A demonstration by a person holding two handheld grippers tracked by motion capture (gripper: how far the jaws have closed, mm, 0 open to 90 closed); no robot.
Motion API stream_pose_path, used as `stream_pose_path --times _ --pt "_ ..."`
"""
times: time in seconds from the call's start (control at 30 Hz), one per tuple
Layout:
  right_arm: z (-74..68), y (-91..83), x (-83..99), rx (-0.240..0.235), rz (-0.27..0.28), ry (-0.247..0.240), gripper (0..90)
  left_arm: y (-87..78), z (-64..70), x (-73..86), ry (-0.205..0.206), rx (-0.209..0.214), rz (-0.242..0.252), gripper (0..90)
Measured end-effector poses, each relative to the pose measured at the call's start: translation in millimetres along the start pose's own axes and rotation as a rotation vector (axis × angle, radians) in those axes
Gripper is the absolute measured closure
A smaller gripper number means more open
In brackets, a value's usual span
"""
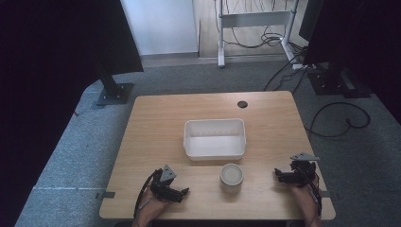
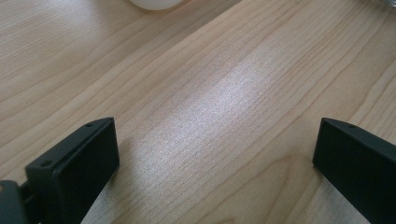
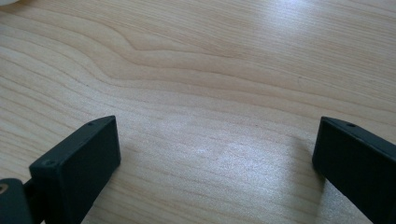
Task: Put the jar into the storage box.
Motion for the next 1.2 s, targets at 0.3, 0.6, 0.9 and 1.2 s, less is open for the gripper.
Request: stream_pose_path --times 0.3,0.6,0.9,1.2 --pt "0.0 0.0 0.0 0.0 0.0 0.0 0.6 -1.4 -0.7 0.8 -0.005 -0.006 0.005 3.1" --pt "0.0 0.0 0.0 0.0 0.0 0.0 0.6 -2.2 0.2 0.5 -0.016 -0.015 0.0 4.1" --pt "-0.1 0.0 0.0 0.0 0.0 0.0 0.6 -4.6 1.9 -1.4 -0.03 -0.025 -0.026 7.0" --pt "0.0 0.0 0.0 -0.001 0.0 -0.001 0.6 -7.9 6.2 -4.9 -0.023 -0.024 -0.024 7.5"
Point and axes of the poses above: each handheld gripper's, and its own axes: y roughly forward along the jaws, x roughly out of its underside, z roughly to its right, the point moved 2 cm from there along y, roughly forward along the jaws, and after that the axes turned 6 degrees about y, right-handed, at the moved point
